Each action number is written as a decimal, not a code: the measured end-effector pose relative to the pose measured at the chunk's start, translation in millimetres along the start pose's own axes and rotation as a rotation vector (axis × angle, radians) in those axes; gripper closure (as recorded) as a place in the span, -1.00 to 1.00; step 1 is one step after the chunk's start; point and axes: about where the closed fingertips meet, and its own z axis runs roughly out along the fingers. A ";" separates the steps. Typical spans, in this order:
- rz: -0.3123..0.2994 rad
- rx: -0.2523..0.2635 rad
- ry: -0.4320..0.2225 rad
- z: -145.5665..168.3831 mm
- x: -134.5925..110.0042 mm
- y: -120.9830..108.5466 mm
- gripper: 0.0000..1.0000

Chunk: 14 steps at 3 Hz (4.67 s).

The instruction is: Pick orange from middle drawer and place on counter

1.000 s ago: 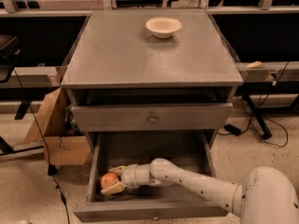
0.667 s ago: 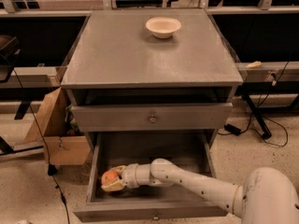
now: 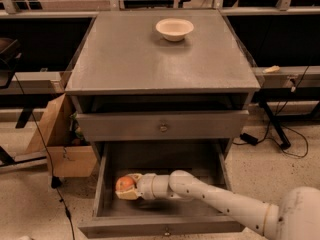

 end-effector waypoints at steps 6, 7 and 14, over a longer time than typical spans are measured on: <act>-0.320 -0.121 0.008 -218.5 -202.3 33.2 1.00; -0.381 -0.071 0.054 -263.4 -258.4 55.9 1.00; -0.076 0.488 0.112 -175.3 -460.2 -148.2 -0.31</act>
Offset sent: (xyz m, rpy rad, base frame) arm 0.0190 -0.0878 0.1172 -0.0287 -0.1436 -0.0544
